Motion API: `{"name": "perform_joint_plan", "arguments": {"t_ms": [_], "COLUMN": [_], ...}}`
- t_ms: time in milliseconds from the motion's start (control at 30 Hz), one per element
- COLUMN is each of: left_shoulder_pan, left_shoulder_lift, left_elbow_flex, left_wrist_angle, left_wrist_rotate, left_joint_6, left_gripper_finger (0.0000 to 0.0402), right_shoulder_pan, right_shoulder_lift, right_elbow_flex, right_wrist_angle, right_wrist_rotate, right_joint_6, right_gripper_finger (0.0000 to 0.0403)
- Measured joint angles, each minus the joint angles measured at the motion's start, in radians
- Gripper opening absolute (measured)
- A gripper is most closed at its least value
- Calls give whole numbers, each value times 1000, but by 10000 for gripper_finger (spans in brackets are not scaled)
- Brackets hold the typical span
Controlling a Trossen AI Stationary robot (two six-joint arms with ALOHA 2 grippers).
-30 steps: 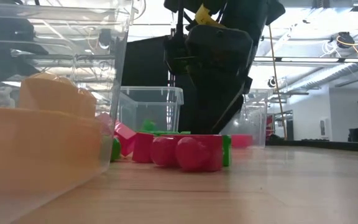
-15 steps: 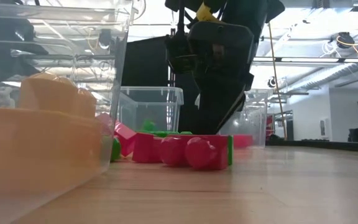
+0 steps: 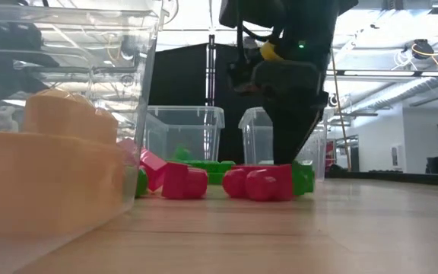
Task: Sort blocks
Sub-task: Put the green game piece into the top left transparent bin
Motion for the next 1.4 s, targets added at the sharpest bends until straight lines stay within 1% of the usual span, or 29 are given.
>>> {"name": "perform_joint_plan", "arguments": {"t_ms": [100,233,467,567,667,767,967,1133,1267,1400], "left_shoulder_pan": [0,0,0,0,0,0,0,0,0,0], "left_shoulder_lift": [0,0,0,0,0,0,0,0,0,0], "left_elbow_flex": [0,0,0,0,0,0,0,0,0,0], "left_wrist_angle": [0,0,1,4,4,5,4,4,4,4], "left_wrist_rotate": [0,0,0,0,0,0,0,0,0,0], "left_joint_6": [0,0,16,17,17,17,17,16,16,16], "left_gripper_finger": [210,210,210,210,210,210,210,210,210,210], "right_shoulder_pan": [1,3,0,-11,-38,-82,-198,-310,-388,-460], "right_shoulder_lift": [-23,-89,-220,-283,-345,-391,-421,-400,-360,-308], "right_elbow_flex": [-2,-1,1,2,2,2,2,4,3,3], "right_wrist_angle": [-53,-89,-86,-72,-14,79,326,516,601,642], "right_wrist_rotate": [54,116,233,317,388,414,399,273,170,46], "right_joint_6": [38,62,80,76,32,-48,-227,-320,-352,-349], "right_gripper_finger": [45,45,45,45,45,45,45,45,45,45]}}
